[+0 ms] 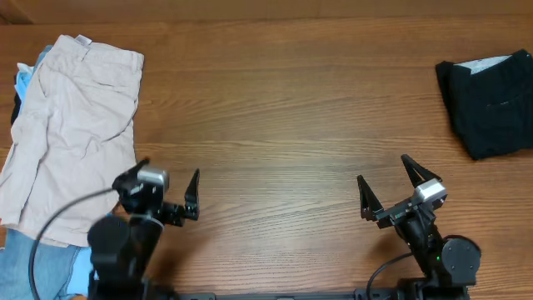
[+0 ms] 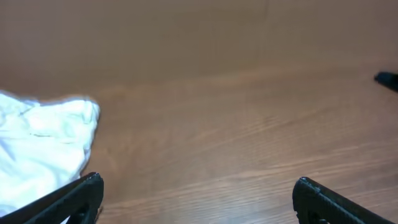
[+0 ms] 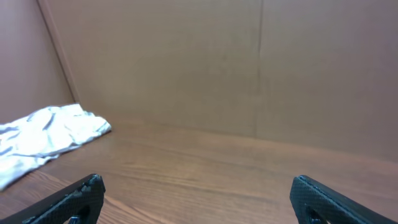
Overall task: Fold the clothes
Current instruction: 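Reach the left gripper to the beige shorts on the pile and grasp, then drag the beige shorts with the left gripper onto the open table, then grasp the right leg of the shorts with the right gripper, pull rightward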
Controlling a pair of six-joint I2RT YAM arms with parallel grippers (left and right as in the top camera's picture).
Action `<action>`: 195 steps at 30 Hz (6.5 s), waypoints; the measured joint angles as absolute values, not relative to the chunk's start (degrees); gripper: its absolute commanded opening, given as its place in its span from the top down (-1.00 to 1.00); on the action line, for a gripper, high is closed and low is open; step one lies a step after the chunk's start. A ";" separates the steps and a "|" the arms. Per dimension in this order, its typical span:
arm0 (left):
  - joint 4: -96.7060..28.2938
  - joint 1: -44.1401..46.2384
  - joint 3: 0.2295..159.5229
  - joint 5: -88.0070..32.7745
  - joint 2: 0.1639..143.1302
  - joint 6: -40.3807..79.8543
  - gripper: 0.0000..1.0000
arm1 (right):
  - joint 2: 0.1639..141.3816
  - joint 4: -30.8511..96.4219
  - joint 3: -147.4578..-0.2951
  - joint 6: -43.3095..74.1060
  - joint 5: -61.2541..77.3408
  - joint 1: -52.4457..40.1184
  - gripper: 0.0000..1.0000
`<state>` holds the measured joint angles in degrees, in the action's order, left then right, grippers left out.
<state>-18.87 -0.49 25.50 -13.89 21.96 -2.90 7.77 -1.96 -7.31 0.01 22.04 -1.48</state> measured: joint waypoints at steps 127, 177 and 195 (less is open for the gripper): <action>-19.22 39.62 85.56 -14.26 107.07 7.35 -0.57 | 73.23 34.11 -66.57 8.80 23.09 2.13 -1.00; -42.26 0.71 91.83 -14.76 107.07 1.30 -1.00 | 102.06 44.69 -63.70 28.71 2.31 -35.05 0.92; -42.52 0.71 91.83 -14.74 107.07 1.30 -1.00 | 101.08 39.40 -63.61 23.90 10.37 -34.98 -0.52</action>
